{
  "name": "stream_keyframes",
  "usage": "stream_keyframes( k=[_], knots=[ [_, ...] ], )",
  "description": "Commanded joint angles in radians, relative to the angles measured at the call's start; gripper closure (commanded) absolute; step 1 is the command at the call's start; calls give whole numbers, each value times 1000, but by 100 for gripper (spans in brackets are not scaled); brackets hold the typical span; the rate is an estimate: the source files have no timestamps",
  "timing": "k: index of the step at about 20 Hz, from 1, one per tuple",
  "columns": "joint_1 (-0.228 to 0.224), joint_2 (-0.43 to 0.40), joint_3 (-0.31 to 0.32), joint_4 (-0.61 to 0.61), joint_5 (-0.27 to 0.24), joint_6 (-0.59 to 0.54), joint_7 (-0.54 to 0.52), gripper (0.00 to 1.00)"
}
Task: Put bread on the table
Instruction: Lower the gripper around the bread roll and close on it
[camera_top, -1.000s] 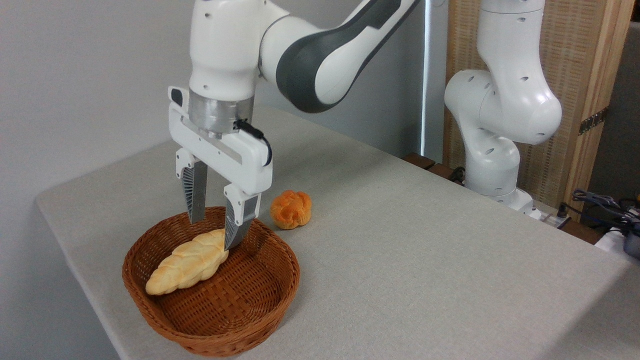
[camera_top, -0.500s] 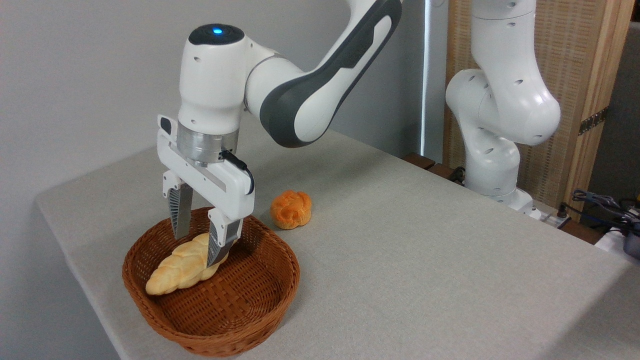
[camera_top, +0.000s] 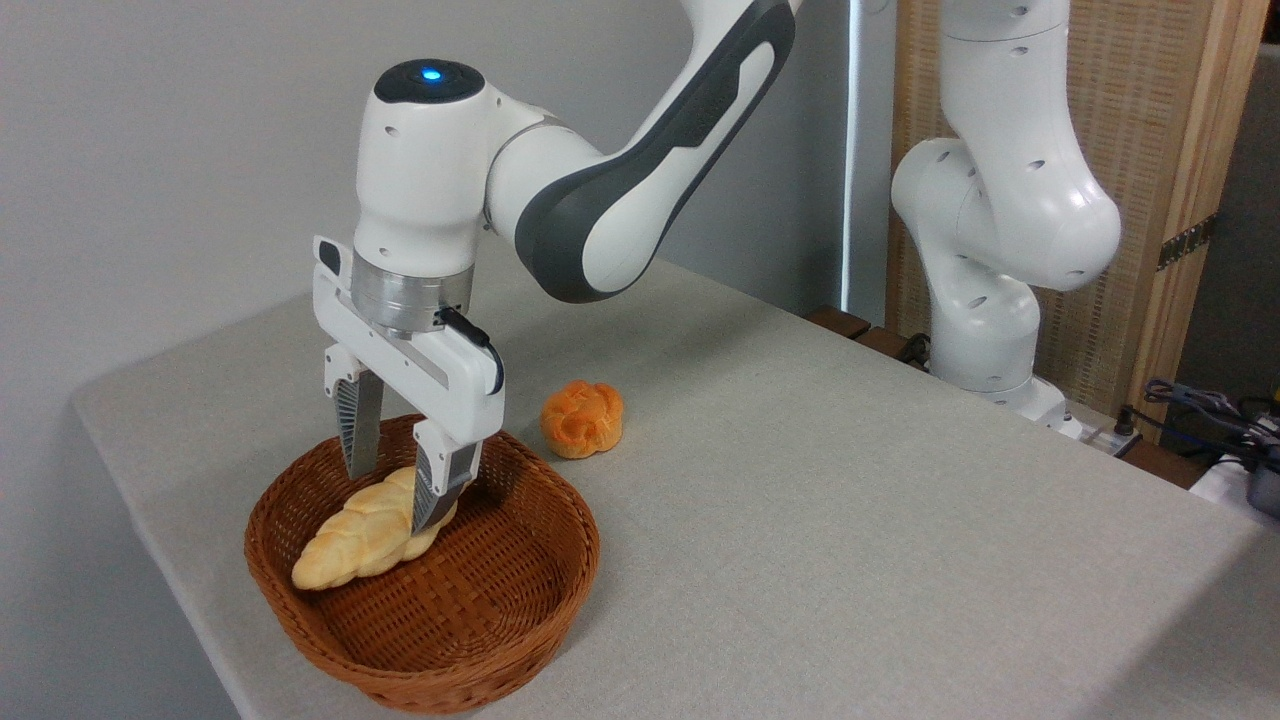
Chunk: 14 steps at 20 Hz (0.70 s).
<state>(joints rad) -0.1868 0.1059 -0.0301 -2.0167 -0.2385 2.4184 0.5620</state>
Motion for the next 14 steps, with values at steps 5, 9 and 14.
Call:
stream_keyframes(
  k=[5,9,14],
  knots=[
    [1,6,1,3,53,13,7,0],
    [0,14,1,3,53,11,10,0],
    [-2,21,-1,3,64,11,12,1]
  ],
)
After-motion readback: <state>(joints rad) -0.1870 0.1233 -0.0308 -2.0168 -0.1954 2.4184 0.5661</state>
